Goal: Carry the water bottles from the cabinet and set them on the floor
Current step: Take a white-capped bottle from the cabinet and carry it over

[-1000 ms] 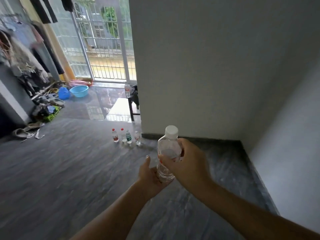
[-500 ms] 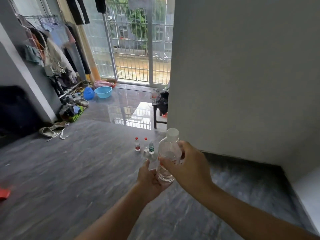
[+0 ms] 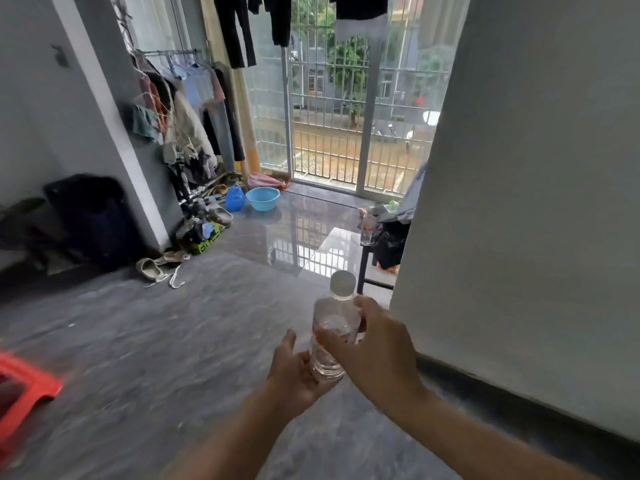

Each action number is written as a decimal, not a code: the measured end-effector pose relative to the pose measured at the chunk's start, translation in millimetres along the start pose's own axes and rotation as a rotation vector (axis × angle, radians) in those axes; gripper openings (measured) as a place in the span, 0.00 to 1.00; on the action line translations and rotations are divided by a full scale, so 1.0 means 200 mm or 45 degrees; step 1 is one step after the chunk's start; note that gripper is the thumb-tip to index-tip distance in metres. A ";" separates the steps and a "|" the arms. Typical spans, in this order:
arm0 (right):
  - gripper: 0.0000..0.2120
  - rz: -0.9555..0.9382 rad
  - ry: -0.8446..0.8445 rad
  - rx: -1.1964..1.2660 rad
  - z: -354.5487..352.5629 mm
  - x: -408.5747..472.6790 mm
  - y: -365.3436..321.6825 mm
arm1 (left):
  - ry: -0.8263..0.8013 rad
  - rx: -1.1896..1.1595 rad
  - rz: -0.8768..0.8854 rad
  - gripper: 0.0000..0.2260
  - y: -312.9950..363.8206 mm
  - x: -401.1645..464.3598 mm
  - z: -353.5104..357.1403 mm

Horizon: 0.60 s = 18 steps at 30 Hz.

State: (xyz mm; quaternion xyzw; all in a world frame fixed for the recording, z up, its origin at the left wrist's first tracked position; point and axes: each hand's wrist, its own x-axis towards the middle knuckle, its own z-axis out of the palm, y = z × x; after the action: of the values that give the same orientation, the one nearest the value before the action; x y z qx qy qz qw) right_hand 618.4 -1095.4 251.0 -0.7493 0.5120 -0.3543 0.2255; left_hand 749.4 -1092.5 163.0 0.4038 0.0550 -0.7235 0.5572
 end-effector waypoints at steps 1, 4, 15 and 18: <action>0.29 -0.016 -0.015 0.001 0.04 0.08 -0.01 | 0.014 -0.022 0.016 0.34 0.07 0.03 0.01; 0.26 -0.056 -0.052 0.015 0.17 0.28 -0.05 | 0.032 -0.079 0.046 0.35 0.28 0.13 0.02; 0.25 -0.046 -0.066 -0.003 0.78 0.86 -0.25 | -0.019 -0.175 -0.007 0.36 1.02 0.53 -0.17; 0.25 -0.021 -0.054 0.001 0.96 1.00 -0.30 | -0.030 -0.165 -0.045 0.37 1.23 0.64 -0.23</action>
State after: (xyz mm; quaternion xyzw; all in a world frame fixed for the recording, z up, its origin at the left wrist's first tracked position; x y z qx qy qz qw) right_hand 845.8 -1262.3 229.6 -0.7607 0.5008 -0.3405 0.2336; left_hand 976.1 -1257.6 140.7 0.3572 0.1022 -0.7329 0.5699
